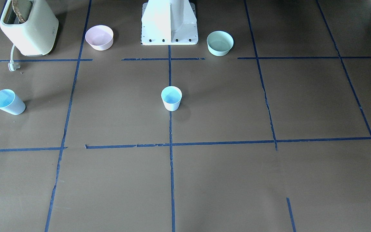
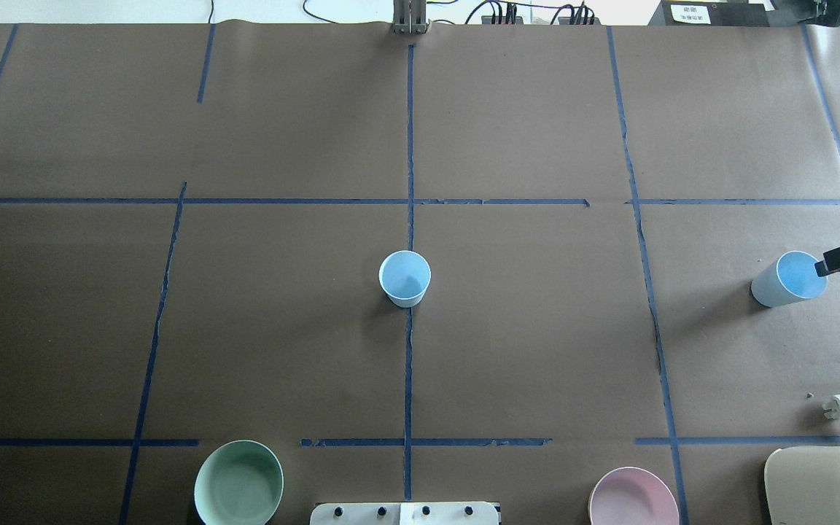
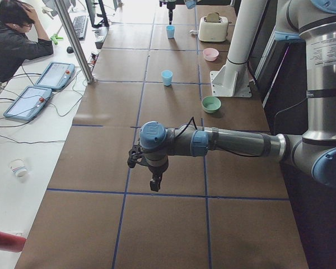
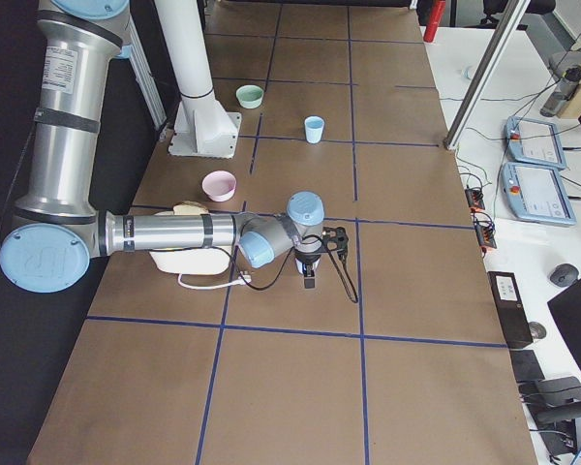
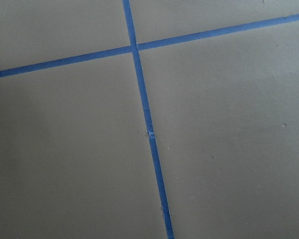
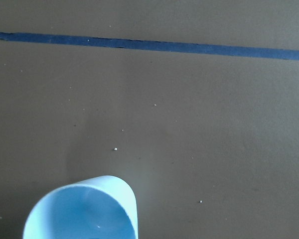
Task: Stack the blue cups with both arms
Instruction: 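Grasp the light blue cup near the right arm with the right gripper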
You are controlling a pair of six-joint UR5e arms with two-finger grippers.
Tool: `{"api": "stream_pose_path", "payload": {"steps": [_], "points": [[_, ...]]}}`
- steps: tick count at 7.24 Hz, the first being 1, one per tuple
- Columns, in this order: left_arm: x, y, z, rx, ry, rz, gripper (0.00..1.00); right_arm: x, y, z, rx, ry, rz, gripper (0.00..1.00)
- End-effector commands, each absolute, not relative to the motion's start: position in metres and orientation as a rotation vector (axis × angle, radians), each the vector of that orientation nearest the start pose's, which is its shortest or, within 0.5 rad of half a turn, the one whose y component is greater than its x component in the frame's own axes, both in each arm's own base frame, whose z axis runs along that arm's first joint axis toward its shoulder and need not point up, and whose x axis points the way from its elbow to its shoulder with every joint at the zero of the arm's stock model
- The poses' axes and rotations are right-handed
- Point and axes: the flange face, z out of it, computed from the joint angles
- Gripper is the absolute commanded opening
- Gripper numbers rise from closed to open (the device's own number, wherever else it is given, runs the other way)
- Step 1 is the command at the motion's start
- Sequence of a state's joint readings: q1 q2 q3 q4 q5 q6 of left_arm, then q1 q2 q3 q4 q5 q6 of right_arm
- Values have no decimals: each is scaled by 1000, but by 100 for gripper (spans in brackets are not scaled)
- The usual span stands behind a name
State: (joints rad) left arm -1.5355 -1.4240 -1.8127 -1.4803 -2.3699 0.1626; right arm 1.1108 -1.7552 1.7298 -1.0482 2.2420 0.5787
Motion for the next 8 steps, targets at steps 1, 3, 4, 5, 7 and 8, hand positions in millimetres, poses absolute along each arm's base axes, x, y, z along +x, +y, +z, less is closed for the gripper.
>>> {"api": "stream_pose_path", "payload": {"steps": [1,3,4,5,7,8], "points": [[-47,-430,614,57,798,190,100,-151,-418,626,58,-783,-88,100],[-47,-430,614,57,798,188,100,-167,-429,625,59,-775,-95,31],[-47,-430,614,57,798,190,100,-170,-436,616,77,-786,-100,2],[-47,-430,614,57,798,190,100,-172,-438,612,80,-790,-101,0],[-47,-430,613,59,798,189,100,-178,-448,598,99,-807,-107,0],[-47,-430,613,59,798,189,100,-180,-451,592,100,-817,-97,0]]}}
